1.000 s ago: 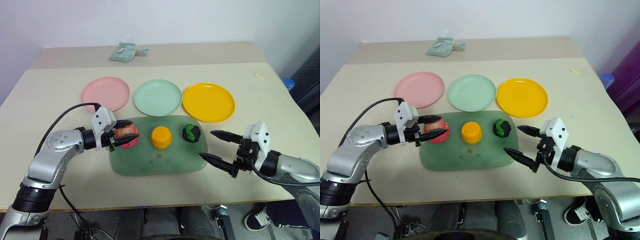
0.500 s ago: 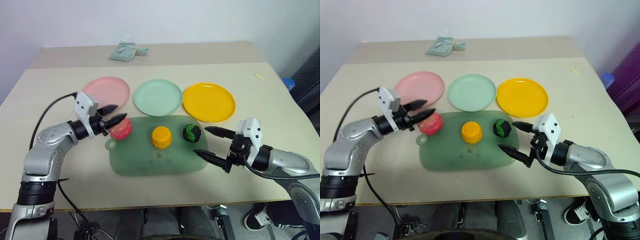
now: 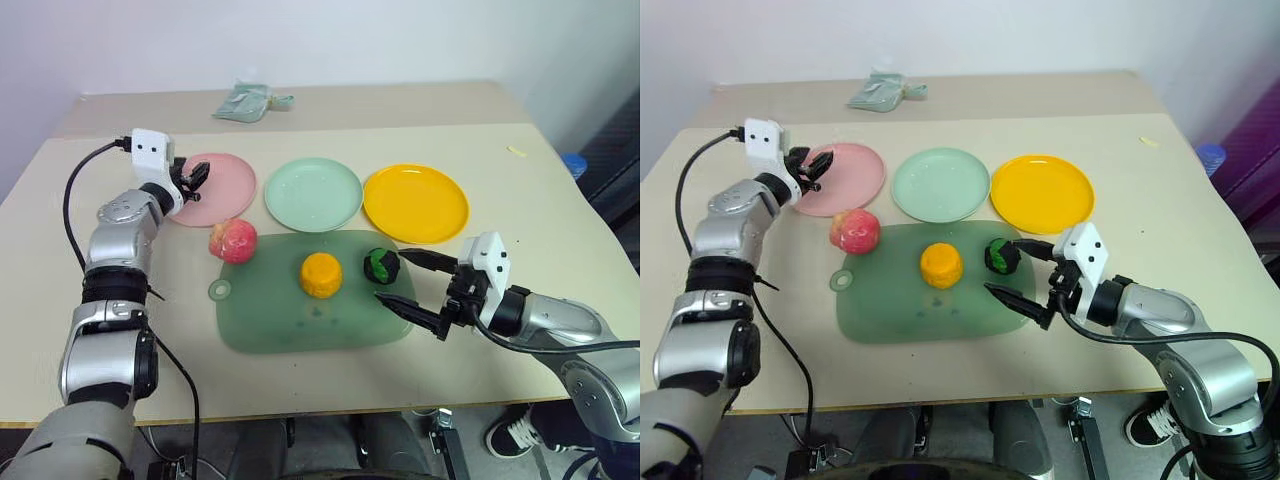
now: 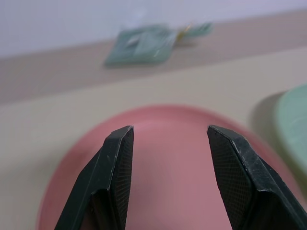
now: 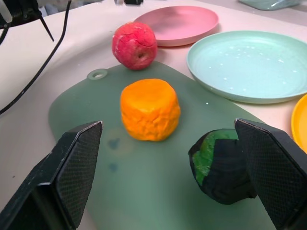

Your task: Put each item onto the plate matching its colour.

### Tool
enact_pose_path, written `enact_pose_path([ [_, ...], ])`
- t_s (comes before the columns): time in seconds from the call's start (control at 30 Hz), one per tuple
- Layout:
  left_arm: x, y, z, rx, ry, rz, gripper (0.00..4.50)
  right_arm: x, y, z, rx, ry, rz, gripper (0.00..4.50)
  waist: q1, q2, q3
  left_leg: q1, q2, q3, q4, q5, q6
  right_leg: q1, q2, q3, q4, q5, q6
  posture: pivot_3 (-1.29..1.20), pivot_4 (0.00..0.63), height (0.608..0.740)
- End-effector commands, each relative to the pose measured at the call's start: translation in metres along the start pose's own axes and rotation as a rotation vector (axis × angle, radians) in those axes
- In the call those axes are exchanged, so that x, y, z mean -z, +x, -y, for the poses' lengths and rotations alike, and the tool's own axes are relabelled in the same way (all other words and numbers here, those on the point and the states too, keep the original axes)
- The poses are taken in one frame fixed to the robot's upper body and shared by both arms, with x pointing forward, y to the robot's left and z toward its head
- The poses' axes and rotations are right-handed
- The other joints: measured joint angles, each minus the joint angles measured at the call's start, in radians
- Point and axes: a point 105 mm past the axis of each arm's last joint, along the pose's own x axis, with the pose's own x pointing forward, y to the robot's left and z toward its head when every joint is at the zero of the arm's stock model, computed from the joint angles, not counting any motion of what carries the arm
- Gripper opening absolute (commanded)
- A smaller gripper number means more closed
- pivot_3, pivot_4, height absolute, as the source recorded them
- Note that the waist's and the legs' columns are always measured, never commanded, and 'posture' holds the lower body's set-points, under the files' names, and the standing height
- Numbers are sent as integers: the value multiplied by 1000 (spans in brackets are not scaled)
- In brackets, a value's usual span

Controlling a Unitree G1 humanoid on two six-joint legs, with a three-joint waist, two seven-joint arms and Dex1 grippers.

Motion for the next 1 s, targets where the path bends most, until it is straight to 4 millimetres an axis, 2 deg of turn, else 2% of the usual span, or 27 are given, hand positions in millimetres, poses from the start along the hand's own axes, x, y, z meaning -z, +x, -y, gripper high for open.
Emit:
enact_pose_path([
  [0.03,-20,2,-10,-29,12,80,2666,-14,-1,-3,8,-50,41,4500,1,0,0,0,0,0,0,0,0,0,0,0,0,0,0,0,150,740],
  [0.1,-26,-1,-14,-28,-47,129,3332,-14,-1,-4,17,-49,43,4500,2,0,0,0,0,0,0,0,0,0,0,0,0,0,0,0,150,740],
  [0.17,-37,-6,-18,-8,-104,203,4309,-13,-1,-5,22,-45,40,4500,2,-1,0,-1,0,0,0,0,0,0,0,0,0,0,0,0,150,740],
  [0.2,-40,-10,-21,-9,-109,222,4445,-13,-1,-5,22,-44,39,4500,2,-1,0,-1,0,0,0,0,0,0,0,0,0,0,0,0,150,740],
  [0.33,-43,-30,-25,43,-60,262,4445,-13,-2,-6,23,-45,36,4500,-1,0,0,0,0,0,0,0,0,0,-1,0,0,0,0,0,150,740],
  [0.43,-45,-53,-2,243,-40,282,4445,-15,-3,-5,25,-48,39,4500,-4,0,0,0,1,0,0,0,0,-1,0,1,1,0,0,0,150,740],
  [0.53,-30,-86,43,548,20,183,4445,-14,-1,-5,12,-45,33,4500,-2,-1,0,0,2,0,0,0,-1,-1,0,1,1,0,0,0,150,740],
  [0.6,-18,-100,62,662,58,107,4445,-13,1,-6,3,-41,30,4500,3,0,0,0,2,1,0,0,-1,-1,-1,2,2,0,0,0,150,740],
  [0.77,7,-105,80,733,161,-50,4445,-13,4,-6,-5,-41,33,4500,9,-1,0,1,1,0,1,0,-1,2,-1,1,2,0,0,0,150,740],
  [0.87,24,-98,81,713,253,-118,4445,-14,3,-5,-2,-45,36,4500,2,-1,0,2,1,0,0,0,0,1,0,1,2,0,0,0,150,740],
  [0.97,31,-92,78,691,295,-153,4445,-15,3,-5,6,-48,39,4500,2,-1,0,2,1,0,0,0,0,1,0,1,2,0,0,0,150,740],
  [1.0,32,-90,77,688,300,-158,4211,-15,3,-5,8,-49,40,4500,2,-1,0,1,1,0,0,0,0,1,0,1,2,0,0,0,150,740],
])
